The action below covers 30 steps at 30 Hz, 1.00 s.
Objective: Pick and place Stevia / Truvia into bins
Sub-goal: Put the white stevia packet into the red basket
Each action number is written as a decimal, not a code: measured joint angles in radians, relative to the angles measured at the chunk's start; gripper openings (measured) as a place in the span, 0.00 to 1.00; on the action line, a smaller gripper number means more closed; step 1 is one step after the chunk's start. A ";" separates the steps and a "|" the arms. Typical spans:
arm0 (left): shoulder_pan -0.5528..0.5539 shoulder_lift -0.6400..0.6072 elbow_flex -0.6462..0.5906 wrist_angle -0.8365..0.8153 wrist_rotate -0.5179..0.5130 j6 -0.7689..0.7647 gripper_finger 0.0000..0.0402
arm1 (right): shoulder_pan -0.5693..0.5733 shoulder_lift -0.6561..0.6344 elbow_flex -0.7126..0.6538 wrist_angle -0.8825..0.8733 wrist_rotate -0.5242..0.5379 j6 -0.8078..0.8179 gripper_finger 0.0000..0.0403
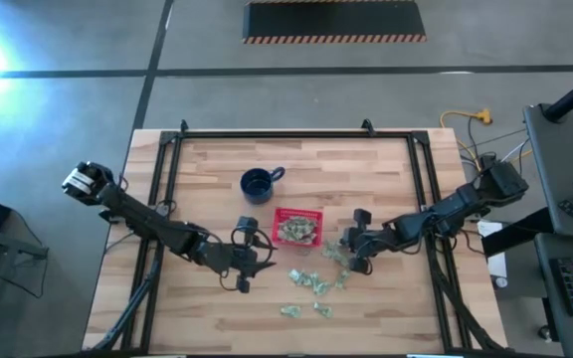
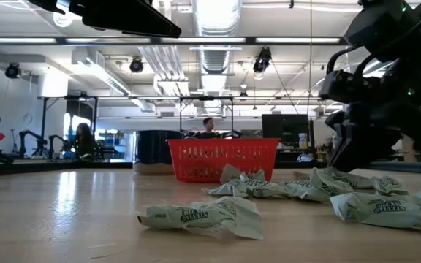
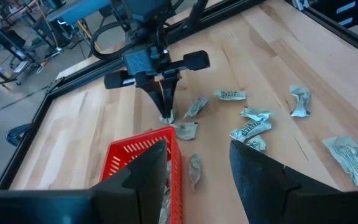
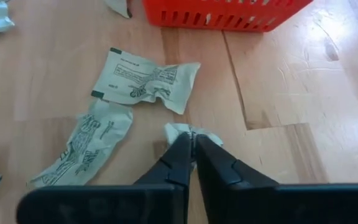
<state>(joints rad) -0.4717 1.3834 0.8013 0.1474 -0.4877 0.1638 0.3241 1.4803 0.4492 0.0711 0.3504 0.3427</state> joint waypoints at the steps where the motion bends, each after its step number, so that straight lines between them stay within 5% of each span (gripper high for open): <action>1: 0.000 0.000 0.000 0.000 0.000 0.000 0.40 | 0.000 -0.005 0.000 -0.007 -0.001 -0.002 0.03; 13: -0.002 0.000 -0.003 -0.001 0.000 -0.001 0.40 | 0.001 -0.179 0.019 -0.065 0.122 -0.058 0.02; 25: -0.002 0.001 -0.008 -0.089 0.004 -0.054 0.40 | -0.050 -0.068 0.020 0.483 0.208 -0.365 0.02; 30: -0.003 0.001 -0.008 -0.089 0.005 -0.054 0.40 | -0.095 0.008 0.035 0.513 0.197 -0.374 0.02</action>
<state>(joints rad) -0.4744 1.3846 0.7933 0.0589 -0.4831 0.1103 0.2294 1.4881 0.4840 0.5836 0.5478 -0.0315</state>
